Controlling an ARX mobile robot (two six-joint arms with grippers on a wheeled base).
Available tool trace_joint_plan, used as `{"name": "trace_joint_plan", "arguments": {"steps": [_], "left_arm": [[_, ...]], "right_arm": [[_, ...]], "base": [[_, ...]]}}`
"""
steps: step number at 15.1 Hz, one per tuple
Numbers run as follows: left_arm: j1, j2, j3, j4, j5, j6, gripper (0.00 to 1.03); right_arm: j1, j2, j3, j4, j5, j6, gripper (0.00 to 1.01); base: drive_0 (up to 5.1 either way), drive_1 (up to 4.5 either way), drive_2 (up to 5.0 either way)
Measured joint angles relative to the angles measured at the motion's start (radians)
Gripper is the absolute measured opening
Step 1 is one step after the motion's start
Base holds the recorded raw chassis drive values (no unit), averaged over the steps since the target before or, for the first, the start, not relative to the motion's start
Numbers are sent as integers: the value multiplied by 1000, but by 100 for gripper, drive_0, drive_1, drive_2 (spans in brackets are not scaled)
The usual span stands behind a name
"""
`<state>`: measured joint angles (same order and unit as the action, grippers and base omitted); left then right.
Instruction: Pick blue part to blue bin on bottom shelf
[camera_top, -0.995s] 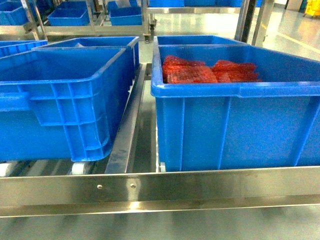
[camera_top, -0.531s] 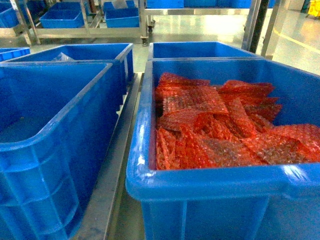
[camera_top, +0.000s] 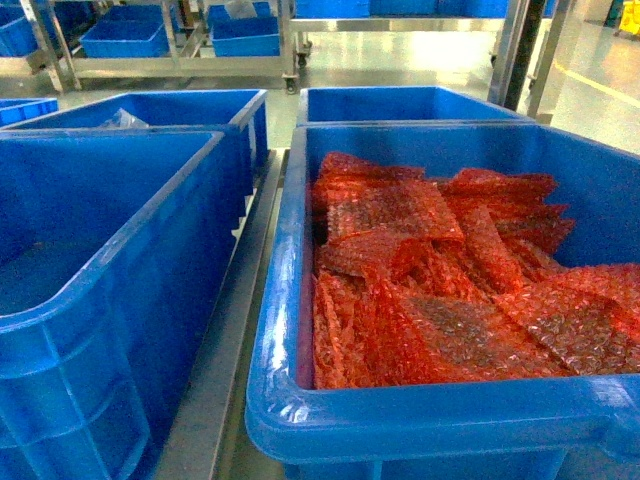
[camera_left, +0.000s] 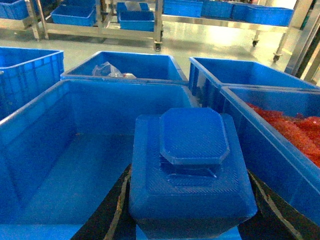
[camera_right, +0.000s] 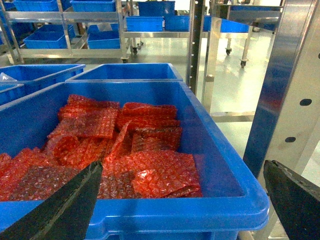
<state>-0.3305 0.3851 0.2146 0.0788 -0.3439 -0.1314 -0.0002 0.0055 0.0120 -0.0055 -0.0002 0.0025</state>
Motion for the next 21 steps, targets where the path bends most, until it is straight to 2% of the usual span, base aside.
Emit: {"name": "trace_joint_plan", "arguments": {"steps": [21], "left_arm": [[0,0,0,0,0,0,44]], "right_arm": [[0,0,0,0,0,0,98]], "base": [[0,0,0]]}}
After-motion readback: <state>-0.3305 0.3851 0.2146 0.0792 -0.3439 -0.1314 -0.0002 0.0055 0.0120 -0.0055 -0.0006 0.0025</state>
